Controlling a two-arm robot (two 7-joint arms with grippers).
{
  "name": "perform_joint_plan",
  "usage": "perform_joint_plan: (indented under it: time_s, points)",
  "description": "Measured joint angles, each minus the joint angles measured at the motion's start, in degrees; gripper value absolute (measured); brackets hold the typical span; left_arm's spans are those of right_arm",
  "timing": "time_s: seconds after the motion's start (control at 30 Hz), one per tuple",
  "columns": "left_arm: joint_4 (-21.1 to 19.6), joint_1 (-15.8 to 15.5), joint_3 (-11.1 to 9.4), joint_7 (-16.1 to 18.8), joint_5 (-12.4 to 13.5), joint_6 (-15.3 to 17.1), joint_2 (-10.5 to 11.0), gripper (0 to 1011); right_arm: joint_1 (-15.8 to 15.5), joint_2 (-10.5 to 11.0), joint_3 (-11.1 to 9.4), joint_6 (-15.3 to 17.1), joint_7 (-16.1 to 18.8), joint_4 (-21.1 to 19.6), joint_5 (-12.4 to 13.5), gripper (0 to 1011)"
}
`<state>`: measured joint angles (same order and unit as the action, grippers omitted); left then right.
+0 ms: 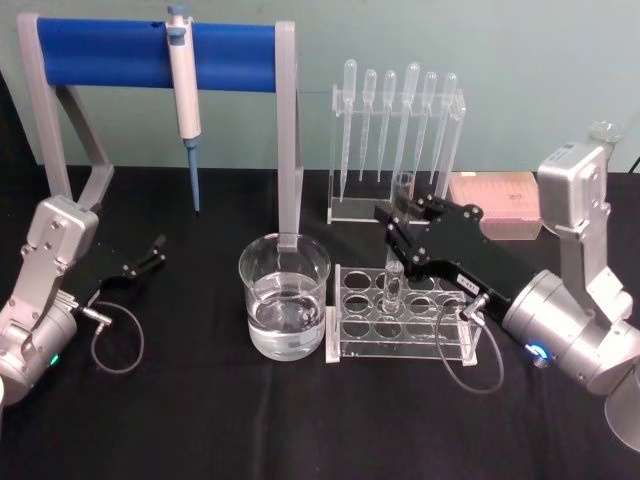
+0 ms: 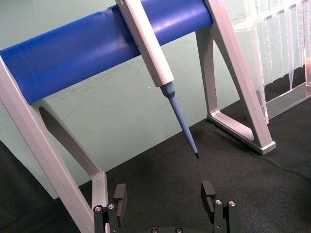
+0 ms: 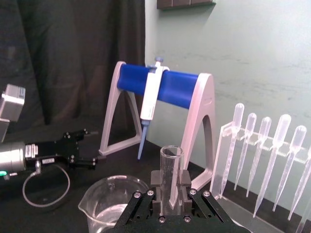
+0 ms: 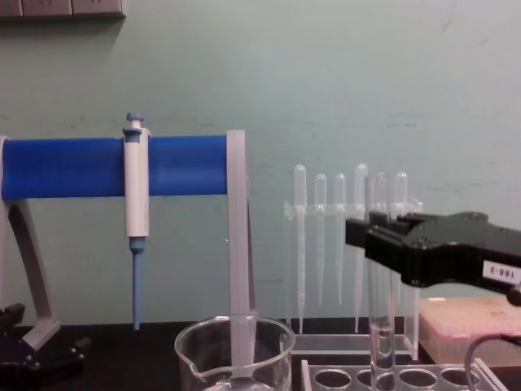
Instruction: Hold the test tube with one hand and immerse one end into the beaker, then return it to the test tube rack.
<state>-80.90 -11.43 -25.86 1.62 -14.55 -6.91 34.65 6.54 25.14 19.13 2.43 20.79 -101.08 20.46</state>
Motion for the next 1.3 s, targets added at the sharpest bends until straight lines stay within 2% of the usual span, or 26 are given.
perform_joint_plan:
  time_s: [0.47, 1.1, 1.3]
  points:
    - [0.0, 0.0, 0.0, 0.0, 0.0, 0.0, 0.0, 1000, 0.6, -0.9, 1.3, -2.0, 1.3, 4.5, -2.3, 225]
    - [0.0, 0.0, 0.0, 0.0, 0.0, 0.0, 0.0, 1000, 1.7, -0.5, 2.7, -0.9, 2.4, 6.1, -5.6, 228]
    - [0.0, 0.0, 0.0, 0.0, 0.0, 0.0, 0.0, 1000, 1.6, -0.5, 2.7, -0.8, 2.4, 6.0, -5.9, 399]
